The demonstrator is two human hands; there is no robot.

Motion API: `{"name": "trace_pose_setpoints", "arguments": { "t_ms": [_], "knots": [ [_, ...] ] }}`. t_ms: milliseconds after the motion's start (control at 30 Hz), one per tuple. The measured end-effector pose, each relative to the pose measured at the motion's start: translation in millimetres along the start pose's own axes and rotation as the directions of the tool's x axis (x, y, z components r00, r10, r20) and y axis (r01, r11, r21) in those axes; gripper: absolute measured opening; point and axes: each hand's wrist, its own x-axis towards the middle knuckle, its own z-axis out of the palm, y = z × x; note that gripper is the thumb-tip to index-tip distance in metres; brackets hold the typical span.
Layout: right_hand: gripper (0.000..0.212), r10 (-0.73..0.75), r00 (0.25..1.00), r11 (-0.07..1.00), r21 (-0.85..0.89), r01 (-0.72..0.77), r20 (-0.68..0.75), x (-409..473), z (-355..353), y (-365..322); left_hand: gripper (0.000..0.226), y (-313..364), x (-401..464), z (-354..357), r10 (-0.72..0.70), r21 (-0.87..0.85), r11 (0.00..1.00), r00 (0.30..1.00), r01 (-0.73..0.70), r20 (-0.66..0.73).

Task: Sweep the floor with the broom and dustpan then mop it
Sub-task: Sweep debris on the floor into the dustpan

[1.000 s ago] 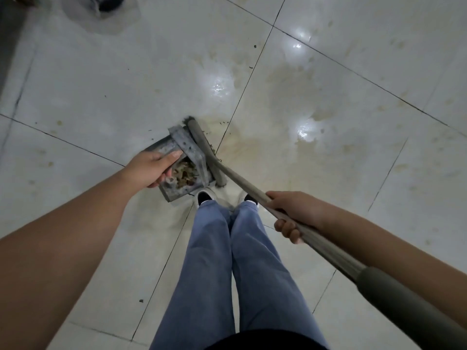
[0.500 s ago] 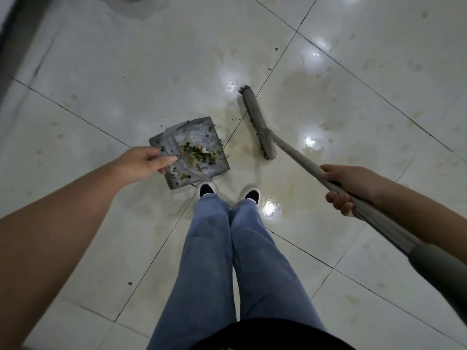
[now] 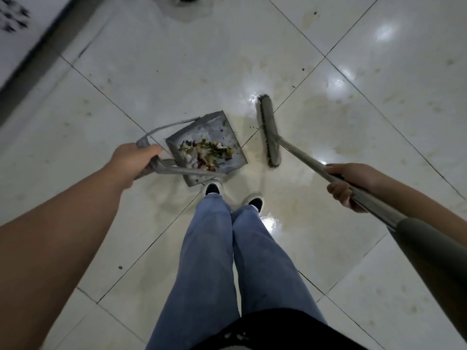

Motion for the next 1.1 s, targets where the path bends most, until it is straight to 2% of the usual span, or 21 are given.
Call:
{"name": "trace_pose_setpoints", "arguments": {
  "t_ms": [67, 133, 267, 333, 433, 533, 567, 600, 667, 733, 833, 867, 967, 1100],
  "knots": [
    [0.031, 0.012, 1.0, 1.0, -0.016, -0.013, -0.004, -0.4, -3.0, -1.1, 0.027, -18.7, -9.7, -17.2, -0.073, -0.172, 0.983, 0.996, 0.064, -0.046],
    [0.039, 0.015, 1.0, 1.0, -0.025, -0.016, -0.017, -4.3, -2.7, -2.1, 0.028, -38.4, -20.3, -27.2, -0.139, -0.346, 0.932, 0.988, 0.109, -0.064],
    [0.039, -0.03, 0.999, 1.0, -0.011, 0.029, -0.031, -14.9, 0.5, -1.5, 0.031, -77.8, -36.7, -27.7, -0.227, -0.629, 0.766, 0.971, 0.131, -0.075],
    [0.033, -0.072, 0.997, 0.997, -0.007, 0.072, -0.039, -17.4, 3.5, 0.8, 0.032, -96.0, -40.0, -25.0, -0.253, -0.709, 0.698, 0.962, 0.105, -0.107],
    [0.03, -0.105, 0.993, 0.994, -0.015, 0.104, -0.062, -16.7, 10.8, 6.6, 0.032, -136.2, -46.1, -13.8, -0.265, -0.674, 0.733, 0.951, 0.091, -0.16],
    [0.03, -0.097, 0.991, 0.994, -0.05, 0.092, -0.09, -12.2, 23.8, 16.5, 0.038, -184.7, -52.9, 14.5, -0.195, -0.428, 0.893, 0.977, 0.139, -0.09],
    [0.03, -0.091, 0.991, 0.994, -0.062, 0.085, -0.097, -9.1, 28.1, 21.0, 0.042, -198.4, -53.7, 24.1, -0.201, -0.378, 0.911, 0.978, 0.165, -0.059],
    [0.03, -0.085, 0.991, 0.994, -0.074, 0.078, -0.102, -5.8, 32.5, 25.6, 0.048, -209.4, -53.6, 31.8, -0.233, -0.388, 0.899, 0.972, 0.202, -0.034],
    [0.03, -0.072, 0.991, 0.992, -0.112, 0.06, -0.109, 0.8, 44.0, 34.8, 0.054, -220.9, -53.2, 38.7, -0.307, -0.513, 0.81, 0.951, 0.285, 0.043],
    [0.032, -0.057, 0.992, 0.987, -0.158, 0.038, -0.113, 6.4, 57.7, 46.3, 0.044, -225.8, -53.7, 43.1, -0.289, -0.588, 0.737, 0.942, 0.333, 0.171],
    [0.033, -0.036, 0.994, 0.984, -0.176, 0.017, -0.107, 17.8, 76.0, 65.5, 0.032, -227.3, -54.5, 53.9, -0.328, -0.678, 0.639, 0.926, 0.364, 0.188],
    [0.034, -0.027, 0.995, 0.985, -0.172, 0.01, -0.099, 21.4, 81.4, 71.0, 0.031, -228.0, -55.8, 58.2, -0.345, -0.675, 0.639, 0.922, 0.369, 0.177],
    [0.03, -0.013, 0.997, 0.986, -0.169, -0.001, -0.082, 27.3, 95.9, 85.1, 0.038, -234.5, -61.4, 65.8, -0.317, -0.558, 0.757, 0.938, 0.339, 0.14],
    [0.029, -0.039, 0.996, 0.986, -0.165, 0.025, -0.085, 22.9, 103.5, 95.1, 0.042, -224.6, -61.3, 51.2, -0.2, -0.632, 0.737, 0.97, 0.241, 0.137]
  ]
}}
